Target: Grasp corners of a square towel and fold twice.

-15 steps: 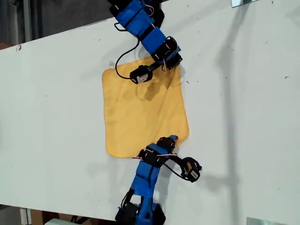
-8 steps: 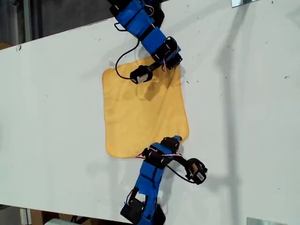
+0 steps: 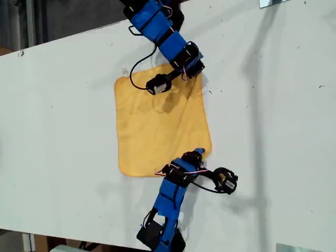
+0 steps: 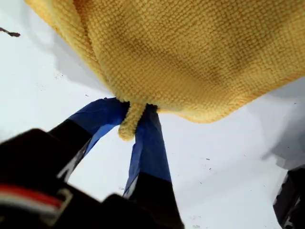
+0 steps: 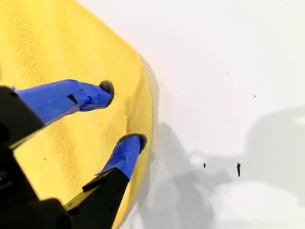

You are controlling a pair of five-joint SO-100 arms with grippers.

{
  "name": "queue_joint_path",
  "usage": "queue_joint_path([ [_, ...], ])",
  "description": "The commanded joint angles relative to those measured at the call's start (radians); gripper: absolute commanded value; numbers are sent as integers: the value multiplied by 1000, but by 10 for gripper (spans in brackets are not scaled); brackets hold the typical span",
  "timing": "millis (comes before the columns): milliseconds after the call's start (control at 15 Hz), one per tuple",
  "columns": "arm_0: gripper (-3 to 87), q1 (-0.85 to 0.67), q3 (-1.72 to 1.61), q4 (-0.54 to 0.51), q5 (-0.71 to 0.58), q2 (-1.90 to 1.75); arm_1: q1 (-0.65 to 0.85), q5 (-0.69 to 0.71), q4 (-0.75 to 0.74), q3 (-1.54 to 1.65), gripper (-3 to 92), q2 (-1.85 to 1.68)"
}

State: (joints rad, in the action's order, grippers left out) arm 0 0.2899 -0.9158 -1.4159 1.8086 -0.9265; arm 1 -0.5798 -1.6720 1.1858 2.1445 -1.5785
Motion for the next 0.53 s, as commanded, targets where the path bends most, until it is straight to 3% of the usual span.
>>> queue_joint_path([
  [0,189,-2,23,41,121,-20,-9,2,-6,-49,-1,-3],
  [467,204,44,15,-6,394,14,-37,-2,-12,-52,-1,3],
])
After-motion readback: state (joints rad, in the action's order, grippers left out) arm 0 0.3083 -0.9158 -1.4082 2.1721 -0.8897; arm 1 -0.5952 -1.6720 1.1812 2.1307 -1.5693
